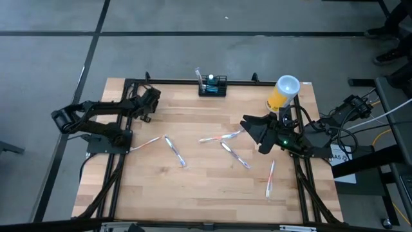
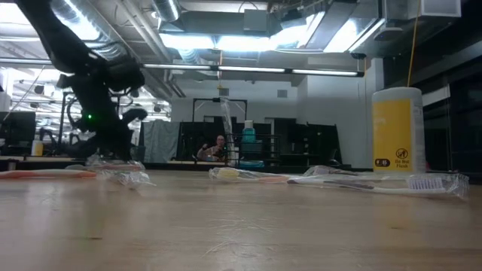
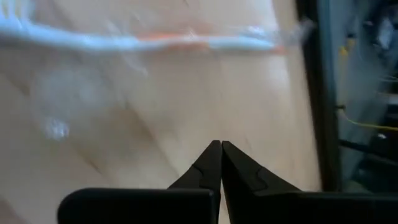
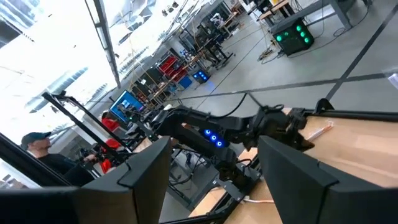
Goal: Pick & Place toothbrushing station
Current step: Put the orange toothbrush into the black wire organizer bin
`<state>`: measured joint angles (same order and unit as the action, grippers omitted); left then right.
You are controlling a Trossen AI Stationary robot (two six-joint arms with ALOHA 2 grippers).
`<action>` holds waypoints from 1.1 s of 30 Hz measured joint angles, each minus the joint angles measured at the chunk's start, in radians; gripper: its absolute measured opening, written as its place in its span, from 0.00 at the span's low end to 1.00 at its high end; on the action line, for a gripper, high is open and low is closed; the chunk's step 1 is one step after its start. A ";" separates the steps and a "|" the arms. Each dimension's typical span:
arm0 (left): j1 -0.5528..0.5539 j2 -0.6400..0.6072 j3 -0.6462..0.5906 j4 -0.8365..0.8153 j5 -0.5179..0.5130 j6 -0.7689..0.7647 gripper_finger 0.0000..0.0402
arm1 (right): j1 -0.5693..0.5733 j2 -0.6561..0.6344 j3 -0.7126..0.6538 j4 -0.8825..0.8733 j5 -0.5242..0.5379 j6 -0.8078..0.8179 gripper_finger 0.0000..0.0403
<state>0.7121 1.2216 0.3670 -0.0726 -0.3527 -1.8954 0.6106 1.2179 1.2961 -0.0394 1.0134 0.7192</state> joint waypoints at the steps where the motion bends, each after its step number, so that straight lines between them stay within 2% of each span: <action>1: -0.020 -0.020 0.000 0.001 -0.024 -0.018 0.00 | 0.000 0.000 0.000 0.002 0.000 -0.009 0.60; 6: -0.039 -0.096 0.001 0.025 -0.182 -0.197 0.02 | -0.001 0.000 0.000 0.026 0.000 -0.052 0.60; 10: -0.011 -0.114 0.001 0.027 -0.163 -0.227 0.07 | -0.001 0.000 0.000 0.042 -0.005 -0.078 0.60; 13: 0.000 -0.112 0.001 0.068 -0.207 -0.231 0.14 | -0.001 0.000 0.000 0.055 -0.003 -0.095 0.60; 17: 0.044 -0.084 0.001 0.259 -0.268 -0.148 0.27 | -0.001 0.000 0.000 0.081 -0.002 -0.110 0.60; 21: 0.080 -0.044 0.002 0.405 -0.244 -0.011 0.41 | -0.006 -0.002 0.000 0.115 -0.015 -0.131 0.60; 23: 0.083 -0.022 0.002 0.491 -0.231 0.119 0.47 | -0.016 -0.005 0.000 0.140 -0.036 -0.134 0.60; 25: 0.091 -0.004 0.002 0.614 -0.174 0.341 0.52 | -0.021 -0.008 0.000 0.157 -0.050 -0.144 0.60; 28: 0.113 0.022 0.003 0.745 0.011 0.676 0.55 | -0.024 -0.010 0.000 0.194 -0.061 -0.165 0.60; 30: 0.125 0.029 0.020 0.748 0.156 0.826 0.55 | -0.024 -0.010 0.000 0.207 -0.061 -0.179 0.60; 33: 0.142 0.029 0.067 0.650 0.333 0.981 0.54 | -0.025 -0.010 0.000 0.211 -0.061 -0.182 0.60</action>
<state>0.8542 1.2505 0.4344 0.5772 -0.0194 -0.9141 0.5860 1.2083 1.2961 0.1721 0.9524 0.5377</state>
